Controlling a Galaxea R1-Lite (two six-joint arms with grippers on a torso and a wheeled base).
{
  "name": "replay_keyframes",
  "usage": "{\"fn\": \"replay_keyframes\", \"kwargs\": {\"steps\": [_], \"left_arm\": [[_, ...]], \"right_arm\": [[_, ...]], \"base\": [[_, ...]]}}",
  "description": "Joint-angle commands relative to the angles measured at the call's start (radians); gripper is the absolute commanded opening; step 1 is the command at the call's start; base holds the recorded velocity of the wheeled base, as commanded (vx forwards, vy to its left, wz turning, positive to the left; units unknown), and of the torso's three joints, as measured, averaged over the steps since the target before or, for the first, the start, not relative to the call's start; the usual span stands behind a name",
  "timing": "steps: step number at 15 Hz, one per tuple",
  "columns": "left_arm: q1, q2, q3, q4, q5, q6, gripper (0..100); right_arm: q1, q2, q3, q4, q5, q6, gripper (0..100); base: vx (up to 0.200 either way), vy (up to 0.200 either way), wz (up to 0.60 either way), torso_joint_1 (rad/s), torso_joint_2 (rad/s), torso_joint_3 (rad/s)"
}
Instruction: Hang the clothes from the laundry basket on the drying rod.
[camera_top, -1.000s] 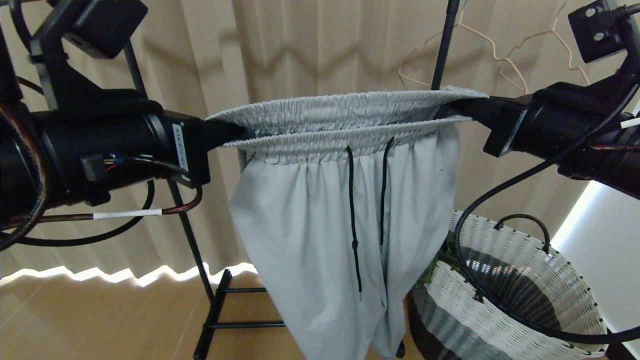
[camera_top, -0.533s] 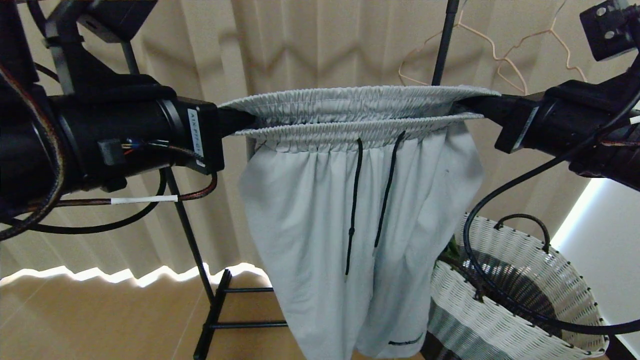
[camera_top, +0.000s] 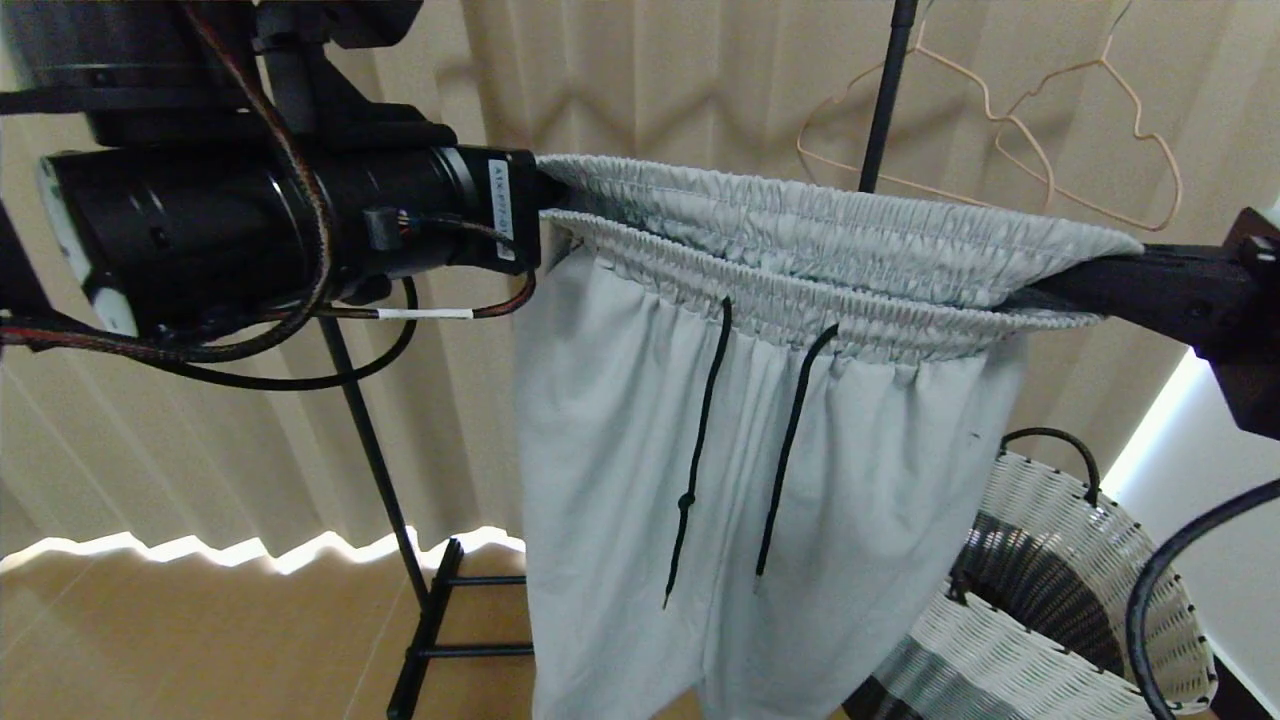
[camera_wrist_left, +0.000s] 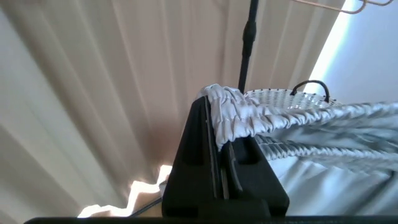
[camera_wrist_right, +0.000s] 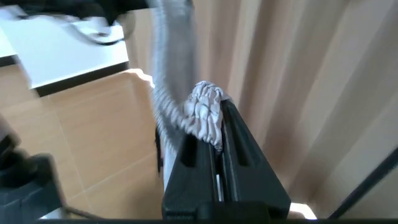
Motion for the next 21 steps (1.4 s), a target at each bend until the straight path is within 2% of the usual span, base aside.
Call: {"fn": "replay_keyframes", "kwargs": {"steps": [1, 6, 8, 11, 14, 18, 21], "left_arm": [[0.004, 0.051, -0.021, 0.000, 0.001, 0.000, 0], [0.004, 0.043, -0.010, 0.020, 0.001, -0.001, 0], [0.002, -0.018, -0.004, 0.138, -0.009, -0.009, 0], [-0.010, -0.110, 0.047, 0.215, -0.016, -0.009, 0], [-0.083, -0.207, 0.073, 0.273, -0.018, -0.006, 0], [-0.209, -0.307, 0.094, 0.349, -0.018, -0.003, 0], [-0.222, -0.337, 0.098, 0.346, -0.018, 0.003, 0]], "right_arm": [[0.001, -0.063, 0.019, 0.000, 0.009, -0.001, 0], [0.000, -0.052, 0.021, -0.007, 0.006, -0.005, 0], [-0.008, -0.018, 0.007, -0.012, 0.002, -0.022, 0], [-0.074, 0.089, -0.013, -0.081, 0.000, -0.040, 0], [-0.082, 0.184, -0.042, -0.184, 0.000, -0.037, 0], [-0.080, 0.272, -0.120, -0.191, 0.002, -0.036, 0], [-0.080, 0.285, -0.143, -0.191, 0.002, -0.036, 0]], "base": [[0.000, 0.000, 0.00, 0.000, 0.00, 0.000], [0.000, 0.000, 0.00, 0.000, 0.00, 0.000], [0.000, 0.000, 0.00, 0.000, 0.00, 0.000], [0.000, 0.000, 0.00, 0.000, 0.00, 0.000], [0.000, 0.000, 0.00, 0.000, 0.00, 0.000], [0.000, 0.000, 0.00, 0.000, 0.00, 0.000], [0.000, 0.000, 0.00, 0.000, 0.00, 0.000]]}}
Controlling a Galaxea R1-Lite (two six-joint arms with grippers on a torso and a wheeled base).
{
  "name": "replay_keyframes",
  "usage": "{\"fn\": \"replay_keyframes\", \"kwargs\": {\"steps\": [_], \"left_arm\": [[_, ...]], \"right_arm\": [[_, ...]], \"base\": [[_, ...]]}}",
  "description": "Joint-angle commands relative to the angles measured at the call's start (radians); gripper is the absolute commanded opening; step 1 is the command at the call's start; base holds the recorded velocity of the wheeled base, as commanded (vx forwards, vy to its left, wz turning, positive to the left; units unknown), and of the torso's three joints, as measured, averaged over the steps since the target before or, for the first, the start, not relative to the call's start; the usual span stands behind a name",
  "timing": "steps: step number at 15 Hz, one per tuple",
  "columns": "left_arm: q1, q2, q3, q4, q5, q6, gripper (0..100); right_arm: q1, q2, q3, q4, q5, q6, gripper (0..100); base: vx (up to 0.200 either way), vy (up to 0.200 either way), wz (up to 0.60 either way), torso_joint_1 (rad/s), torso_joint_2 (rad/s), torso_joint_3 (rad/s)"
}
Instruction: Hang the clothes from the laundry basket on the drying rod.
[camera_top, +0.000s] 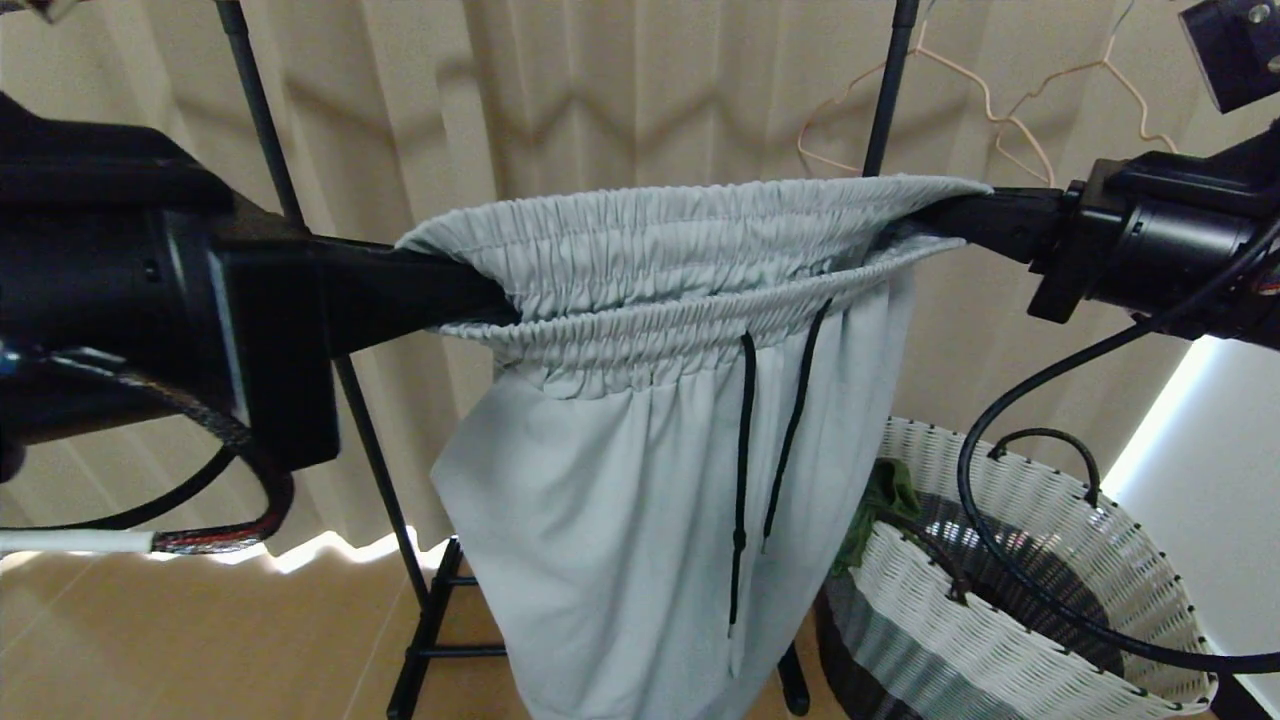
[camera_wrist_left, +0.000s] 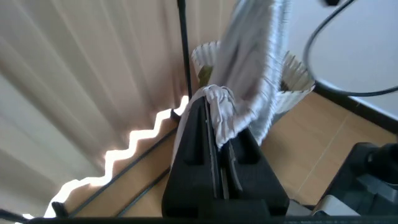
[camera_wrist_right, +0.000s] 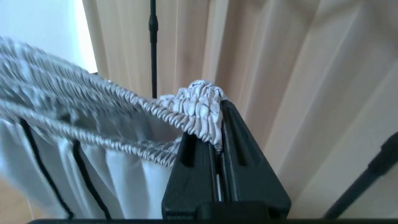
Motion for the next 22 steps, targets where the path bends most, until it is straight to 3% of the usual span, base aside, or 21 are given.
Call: {"fn": "replay_keyframes", "kwargs": {"steps": [1, 6, 7, 9, 11, 12, 13, 22], "left_arm": [[-0.009, -0.043, 0.002, -0.002, 0.000, 0.001, 0], [-0.008, -0.038, 0.032, -0.011, 0.001, 0.002, 0], [0.000, -0.009, 0.028, -0.031, 0.004, 0.002, 0], [0.063, 0.052, 0.022, -0.092, 0.011, 0.010, 0], [0.138, 0.104, 0.019, -0.146, 0.014, 0.074, 0], [0.219, 0.138, 0.026, -0.193, 0.018, 0.156, 0], [0.233, 0.143, 0.037, -0.210, 0.018, 0.180, 0], [0.233, 0.137, 0.040, -0.212, 0.018, 0.180, 0]], "right_arm": [[0.000, 0.023, -0.011, 0.001, 0.000, 0.000, 0], [0.005, 0.016, -0.003, 0.005, -0.005, -0.002, 0], [0.003, 0.004, 0.017, 0.008, -0.034, -0.011, 0], [0.006, -0.037, 0.044, 0.018, -0.066, -0.031, 0], [0.005, -0.057, 0.047, 0.018, -0.077, -0.031, 0], [0.003, -0.065, 0.046, 0.018, -0.103, -0.031, 0], [0.003, -0.068, 0.047, 0.018, -0.118, -0.031, 0], [0.006, -0.066, 0.047, 0.007, -0.135, -0.031, 0]], "base": [[0.000, 0.000, 0.00, 0.000, 0.00, 0.000], [0.000, 0.000, 0.00, 0.000, 0.00, 0.000], [0.000, 0.000, 0.00, 0.000, 0.00, 0.000], [0.000, 0.000, 0.00, 0.000, 0.00, 0.000], [0.000, 0.000, 0.00, 0.000, 0.00, 0.000], [0.000, 0.000, 0.00, 0.000, 0.00, 0.000], [0.000, 0.000, 0.00, 0.000, 0.00, 0.000], [0.000, 0.000, 0.00, 0.000, 0.00, 0.000]]}}
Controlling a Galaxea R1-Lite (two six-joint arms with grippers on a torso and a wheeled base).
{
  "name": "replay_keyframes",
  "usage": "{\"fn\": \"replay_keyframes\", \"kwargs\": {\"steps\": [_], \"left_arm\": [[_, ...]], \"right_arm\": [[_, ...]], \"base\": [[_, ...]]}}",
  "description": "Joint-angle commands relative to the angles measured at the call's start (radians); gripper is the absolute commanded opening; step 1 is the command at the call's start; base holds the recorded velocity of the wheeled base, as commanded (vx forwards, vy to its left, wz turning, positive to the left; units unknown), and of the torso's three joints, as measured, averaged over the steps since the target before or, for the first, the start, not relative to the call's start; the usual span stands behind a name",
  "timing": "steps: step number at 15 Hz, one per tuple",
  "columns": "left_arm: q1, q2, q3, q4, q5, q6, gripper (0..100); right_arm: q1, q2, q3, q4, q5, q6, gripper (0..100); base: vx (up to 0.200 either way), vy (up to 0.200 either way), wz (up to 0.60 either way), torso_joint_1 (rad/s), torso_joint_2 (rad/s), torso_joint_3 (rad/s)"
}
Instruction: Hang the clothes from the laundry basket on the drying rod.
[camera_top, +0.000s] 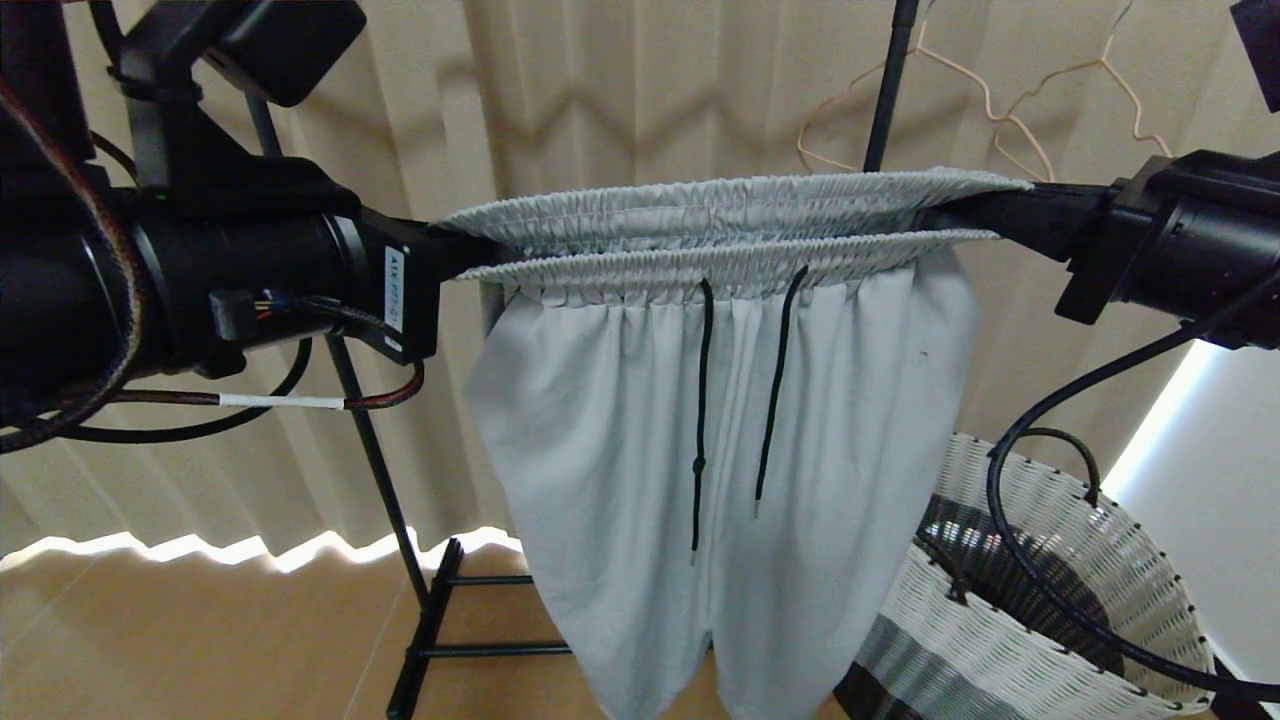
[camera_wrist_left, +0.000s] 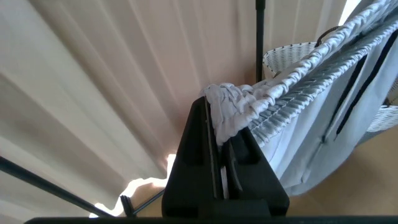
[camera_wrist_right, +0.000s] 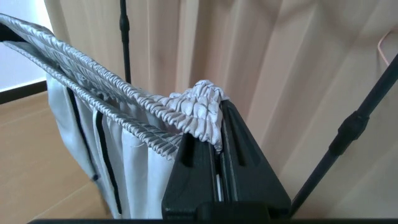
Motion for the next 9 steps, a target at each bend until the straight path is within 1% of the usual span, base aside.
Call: {"fn": "replay_keyframes", "kwargs": {"steps": [1, 7, 8, 9], "left_arm": [[0.000, 0.001, 0.000, 0.000, 0.001, 0.000, 0], [0.000, 0.001, 0.000, 0.000, 0.001, 0.000, 0], [0.000, 0.001, 0.000, 0.000, 0.001, 0.000, 0], [0.000, 0.001, 0.000, 0.000, 0.001, 0.000, 0]], "right_arm": [[0.001, -0.002, 0.001, 0.001, 0.000, -0.001, 0], [0.001, -0.004, 0.002, 0.010, -0.001, -0.011, 0], [0.001, -0.004, 0.002, 0.010, -0.001, -0.011, 100], [0.001, -0.008, 0.008, 0.010, -0.001, -0.011, 100]], "base": [[0.000, 0.000, 0.00, 0.000, 0.00, 0.000], [0.000, 0.000, 0.00, 0.000, 0.00, 0.000], [0.000, 0.000, 0.00, 0.000, 0.00, 0.000], [0.000, 0.000, 0.00, 0.000, 0.00, 0.000]]}}
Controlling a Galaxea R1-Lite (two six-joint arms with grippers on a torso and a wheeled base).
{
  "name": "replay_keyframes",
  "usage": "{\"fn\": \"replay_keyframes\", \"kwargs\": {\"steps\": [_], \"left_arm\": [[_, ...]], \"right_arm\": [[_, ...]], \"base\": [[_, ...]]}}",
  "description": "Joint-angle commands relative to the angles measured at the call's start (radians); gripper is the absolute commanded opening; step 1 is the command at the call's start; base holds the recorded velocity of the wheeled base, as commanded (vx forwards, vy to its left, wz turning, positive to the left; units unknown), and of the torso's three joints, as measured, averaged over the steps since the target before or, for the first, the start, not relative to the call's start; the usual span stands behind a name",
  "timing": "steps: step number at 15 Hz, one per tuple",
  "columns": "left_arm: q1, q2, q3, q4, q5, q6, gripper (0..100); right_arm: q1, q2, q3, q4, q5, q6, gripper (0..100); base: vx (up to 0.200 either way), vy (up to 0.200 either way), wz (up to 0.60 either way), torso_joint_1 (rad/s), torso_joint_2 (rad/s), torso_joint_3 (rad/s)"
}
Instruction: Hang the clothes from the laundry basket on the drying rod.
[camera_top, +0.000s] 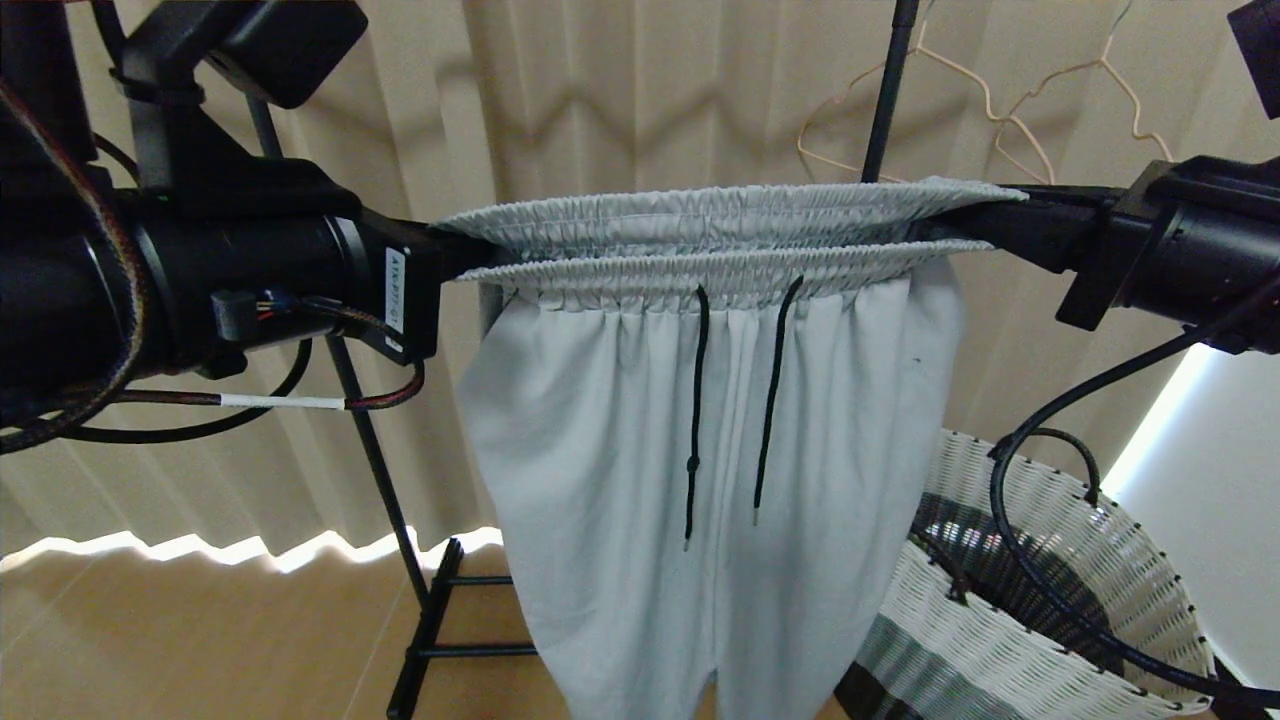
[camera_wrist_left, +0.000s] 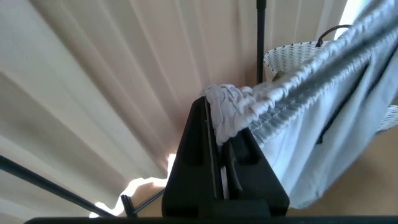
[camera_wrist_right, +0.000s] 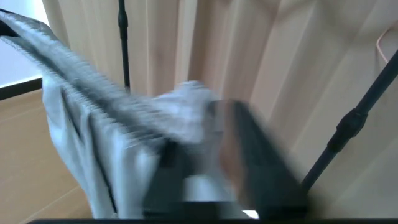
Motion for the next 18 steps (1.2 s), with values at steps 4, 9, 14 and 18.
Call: {"fn": "replay_keyframes", "kwargs": {"steps": [4, 9, 14, 18], "left_arm": [[0.005, 0.000, 0.018, -0.001, 0.001, -0.003, 0], [0.047, 0.009, 0.041, -0.002, 0.001, -0.003, 0], [0.067, 0.003, 0.072, -0.001, 0.001, -0.003, 0], [0.069, -0.003, 0.098, -0.002, 0.003, -0.004, 0]], "right_arm": [[0.001, -0.053, 0.081, -0.015, 0.004, 0.003, 100], [0.017, -0.205, 0.230, -0.015, 0.010, 0.005, 100], [0.039, -0.289, 0.296, -0.013, 0.010, 0.005, 100], [0.034, -0.309, 0.325, -0.010, 0.004, 0.002, 100]], "base": [[0.000, 0.000, 0.00, 0.000, 0.00, 0.000], [0.000, 0.000, 0.00, 0.000, 0.00, 0.000], [0.000, 0.000, 0.00, 0.000, 0.00, 0.000], [0.000, 0.000, 0.00, 0.000, 0.00, 0.000]]}}
